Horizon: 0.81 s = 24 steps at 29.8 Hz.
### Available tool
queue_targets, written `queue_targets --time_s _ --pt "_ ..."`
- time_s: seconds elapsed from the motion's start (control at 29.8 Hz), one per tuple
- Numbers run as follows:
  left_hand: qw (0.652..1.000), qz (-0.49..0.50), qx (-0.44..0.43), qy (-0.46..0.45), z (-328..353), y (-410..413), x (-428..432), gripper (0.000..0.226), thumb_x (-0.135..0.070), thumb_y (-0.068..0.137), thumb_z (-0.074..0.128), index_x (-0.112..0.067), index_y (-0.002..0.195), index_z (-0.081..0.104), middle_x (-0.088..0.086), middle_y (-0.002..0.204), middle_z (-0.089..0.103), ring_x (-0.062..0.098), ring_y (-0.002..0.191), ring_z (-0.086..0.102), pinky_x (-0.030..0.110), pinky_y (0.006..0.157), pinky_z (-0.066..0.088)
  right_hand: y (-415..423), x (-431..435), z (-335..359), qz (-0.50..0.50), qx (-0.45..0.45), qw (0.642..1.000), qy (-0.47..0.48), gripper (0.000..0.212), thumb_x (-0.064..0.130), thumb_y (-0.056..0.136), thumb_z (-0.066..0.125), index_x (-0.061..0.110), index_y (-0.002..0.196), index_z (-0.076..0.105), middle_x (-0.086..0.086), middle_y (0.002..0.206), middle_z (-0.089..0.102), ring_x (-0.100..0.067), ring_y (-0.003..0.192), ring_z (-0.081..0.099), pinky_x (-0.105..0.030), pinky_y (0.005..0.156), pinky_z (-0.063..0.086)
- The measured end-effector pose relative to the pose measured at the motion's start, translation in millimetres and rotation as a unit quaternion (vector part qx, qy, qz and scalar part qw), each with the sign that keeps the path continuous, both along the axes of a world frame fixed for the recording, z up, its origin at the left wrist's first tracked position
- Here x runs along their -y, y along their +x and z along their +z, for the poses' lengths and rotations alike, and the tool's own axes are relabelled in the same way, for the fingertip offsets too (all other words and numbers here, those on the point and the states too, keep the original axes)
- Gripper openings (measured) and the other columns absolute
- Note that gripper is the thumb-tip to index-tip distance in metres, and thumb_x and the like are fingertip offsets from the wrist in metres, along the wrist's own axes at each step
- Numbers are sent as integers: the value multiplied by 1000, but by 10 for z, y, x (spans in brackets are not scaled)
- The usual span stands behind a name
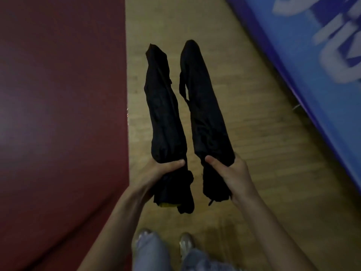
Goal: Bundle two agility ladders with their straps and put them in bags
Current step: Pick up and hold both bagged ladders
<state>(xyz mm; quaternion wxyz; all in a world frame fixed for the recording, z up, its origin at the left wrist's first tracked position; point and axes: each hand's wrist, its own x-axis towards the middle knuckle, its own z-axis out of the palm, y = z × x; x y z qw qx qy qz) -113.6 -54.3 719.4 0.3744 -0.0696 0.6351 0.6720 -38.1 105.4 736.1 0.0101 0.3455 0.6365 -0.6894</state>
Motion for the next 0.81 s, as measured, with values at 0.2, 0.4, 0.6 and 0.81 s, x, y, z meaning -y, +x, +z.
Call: queue_targets --time_s 0.2,0.4,0.6,0.81 --pt "993 -97 -58 26 504 -512 -553 64 -21 53 82 -19 112 59 1 105 68 13 88 68 22 64 53 -321 -363 534 -72 -59 996 15 71 40 50 74 14 114 59 -1 108 67 -15 98 64 -27 77 52" --pt "956 -253 -109 100 1036 -1028 -1268 52 -14 63 73 -24 111 56 -3 104 68 8 84 69 19 61 53 -523 -758 872 -213 -116 970 31 43 24 69 75 10 108 62 -6 97 70 -20 89 67 -25 69 53" --pt "927 -340 -118 101 1320 -1240 -2094 53 -18 63 73 -24 110 50 -3 100 64 13 84 66 22 64 53 -507 -1336 1093 -329 -142 932 57 25 20 75 73 21 98 62 -1 96 70 -18 89 67 -27 72 53" --pt "902 -392 -119 134 1532 -1200 -3071 28 -5 75 68 -24 92 55 -5 76 70 9 62 68 19 50 52 -301 -1949 1218 -389 -141 905 96 27 22 75 72 21 101 63 1 98 70 -15 90 67 -24 69 50"
